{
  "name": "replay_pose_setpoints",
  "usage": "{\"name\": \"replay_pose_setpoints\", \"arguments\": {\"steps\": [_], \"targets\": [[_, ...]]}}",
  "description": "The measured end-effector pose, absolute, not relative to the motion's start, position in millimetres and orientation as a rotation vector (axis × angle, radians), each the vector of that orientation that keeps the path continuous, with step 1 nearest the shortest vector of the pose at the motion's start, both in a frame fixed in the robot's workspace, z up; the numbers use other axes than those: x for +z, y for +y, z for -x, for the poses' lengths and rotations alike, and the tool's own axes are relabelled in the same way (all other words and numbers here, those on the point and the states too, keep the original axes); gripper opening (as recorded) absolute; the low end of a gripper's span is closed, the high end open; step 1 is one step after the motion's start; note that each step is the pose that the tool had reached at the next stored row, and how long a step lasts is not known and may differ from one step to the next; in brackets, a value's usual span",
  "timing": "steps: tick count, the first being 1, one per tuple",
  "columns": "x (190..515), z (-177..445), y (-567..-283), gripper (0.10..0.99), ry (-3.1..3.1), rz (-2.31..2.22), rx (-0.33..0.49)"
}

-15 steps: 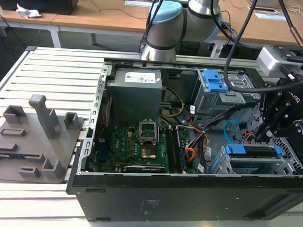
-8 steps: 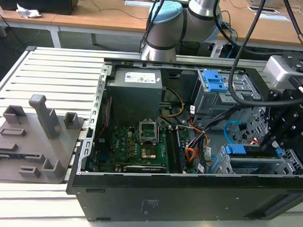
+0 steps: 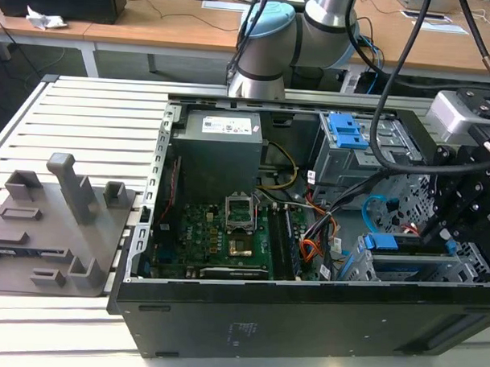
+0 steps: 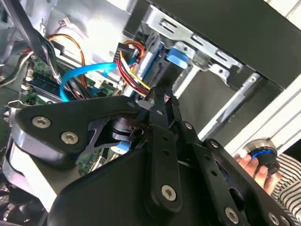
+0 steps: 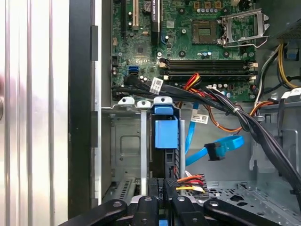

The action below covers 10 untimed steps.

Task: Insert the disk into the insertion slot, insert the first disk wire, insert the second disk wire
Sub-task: 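Insert the first disk wire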

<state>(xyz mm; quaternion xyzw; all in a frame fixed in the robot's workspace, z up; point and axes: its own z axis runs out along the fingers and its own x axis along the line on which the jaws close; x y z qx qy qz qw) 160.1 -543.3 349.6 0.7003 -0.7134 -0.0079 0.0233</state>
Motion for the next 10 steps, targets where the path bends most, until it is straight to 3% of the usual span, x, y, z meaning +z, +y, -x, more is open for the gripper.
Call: {"name": "replay_pose_setpoints", "arguments": {"steps": [10], "targets": [[344.9, -164.6, -535.6, 0.173, -2.209, -2.170, -0.029]]}}
